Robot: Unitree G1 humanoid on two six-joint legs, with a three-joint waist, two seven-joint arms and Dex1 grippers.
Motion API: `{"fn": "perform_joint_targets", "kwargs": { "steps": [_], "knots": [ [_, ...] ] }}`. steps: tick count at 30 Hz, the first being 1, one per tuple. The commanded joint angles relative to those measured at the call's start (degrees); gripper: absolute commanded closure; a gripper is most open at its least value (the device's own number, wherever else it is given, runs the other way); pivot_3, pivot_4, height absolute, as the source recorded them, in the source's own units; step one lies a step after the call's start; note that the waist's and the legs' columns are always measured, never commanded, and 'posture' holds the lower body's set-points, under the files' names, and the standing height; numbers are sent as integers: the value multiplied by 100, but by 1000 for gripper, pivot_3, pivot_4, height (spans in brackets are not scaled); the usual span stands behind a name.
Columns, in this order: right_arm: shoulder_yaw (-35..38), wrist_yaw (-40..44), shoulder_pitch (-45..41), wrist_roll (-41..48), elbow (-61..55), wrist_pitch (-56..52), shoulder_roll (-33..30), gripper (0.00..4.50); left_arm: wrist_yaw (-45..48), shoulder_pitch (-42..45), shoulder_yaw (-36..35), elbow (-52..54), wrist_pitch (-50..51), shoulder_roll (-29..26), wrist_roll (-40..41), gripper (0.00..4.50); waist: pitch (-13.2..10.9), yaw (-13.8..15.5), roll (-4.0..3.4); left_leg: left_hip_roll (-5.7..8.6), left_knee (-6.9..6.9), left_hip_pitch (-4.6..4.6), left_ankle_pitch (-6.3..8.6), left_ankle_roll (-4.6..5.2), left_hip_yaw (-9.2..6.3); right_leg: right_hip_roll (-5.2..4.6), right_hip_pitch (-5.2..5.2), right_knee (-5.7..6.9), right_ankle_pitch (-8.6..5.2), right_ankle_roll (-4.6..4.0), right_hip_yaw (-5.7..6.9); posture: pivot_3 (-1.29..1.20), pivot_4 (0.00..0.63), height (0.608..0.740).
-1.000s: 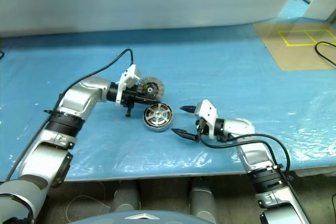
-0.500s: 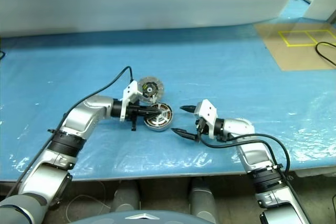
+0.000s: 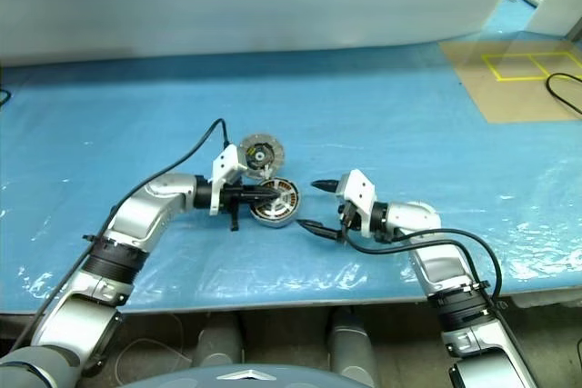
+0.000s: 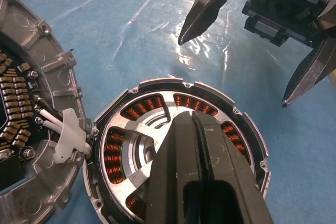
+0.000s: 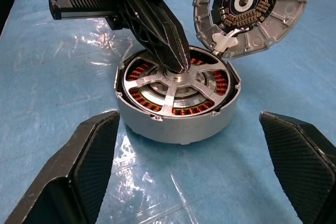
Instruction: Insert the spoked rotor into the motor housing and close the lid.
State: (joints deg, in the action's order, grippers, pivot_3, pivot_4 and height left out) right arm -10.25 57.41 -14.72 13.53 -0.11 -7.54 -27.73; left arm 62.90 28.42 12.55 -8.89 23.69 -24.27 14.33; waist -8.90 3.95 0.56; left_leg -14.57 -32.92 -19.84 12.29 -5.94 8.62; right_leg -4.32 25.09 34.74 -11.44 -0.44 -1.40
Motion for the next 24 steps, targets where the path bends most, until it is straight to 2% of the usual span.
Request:
{"fn": "perform_joint_targets", "kwargs": {
  "steps": [1, 14, 24],
  "knots": [
    [64, 29, -51, 59, -140, 45, -31, 0, -83, -419, 272, -119, 130, -149, -260, 4457, 2, -3, -3, 0, 0, 2, 0, 0, 0, 0, -2, 0, 0, 0, 0, 0, 150, 740],
    [33, 77, -145, 9, 1, 93, -17, 0, -267, -407, -225, 239, 517, -403, 147, 4457, 8, -56, -13, -1, 19, 12, 0, 0, 8, 3, 3, -3, -5, 6, -6, 0, 150, 740],
    [26, 77, -140, -37, 30, 123, -4, 0, -71, -574, -120, 528, 801, -652, 302, 4457, 8, -136, -13, 0, 23, 6, 0, 0, 9, 3, 6, -6, -7, 9, -5, 0, 150, 740]
  ]
}}
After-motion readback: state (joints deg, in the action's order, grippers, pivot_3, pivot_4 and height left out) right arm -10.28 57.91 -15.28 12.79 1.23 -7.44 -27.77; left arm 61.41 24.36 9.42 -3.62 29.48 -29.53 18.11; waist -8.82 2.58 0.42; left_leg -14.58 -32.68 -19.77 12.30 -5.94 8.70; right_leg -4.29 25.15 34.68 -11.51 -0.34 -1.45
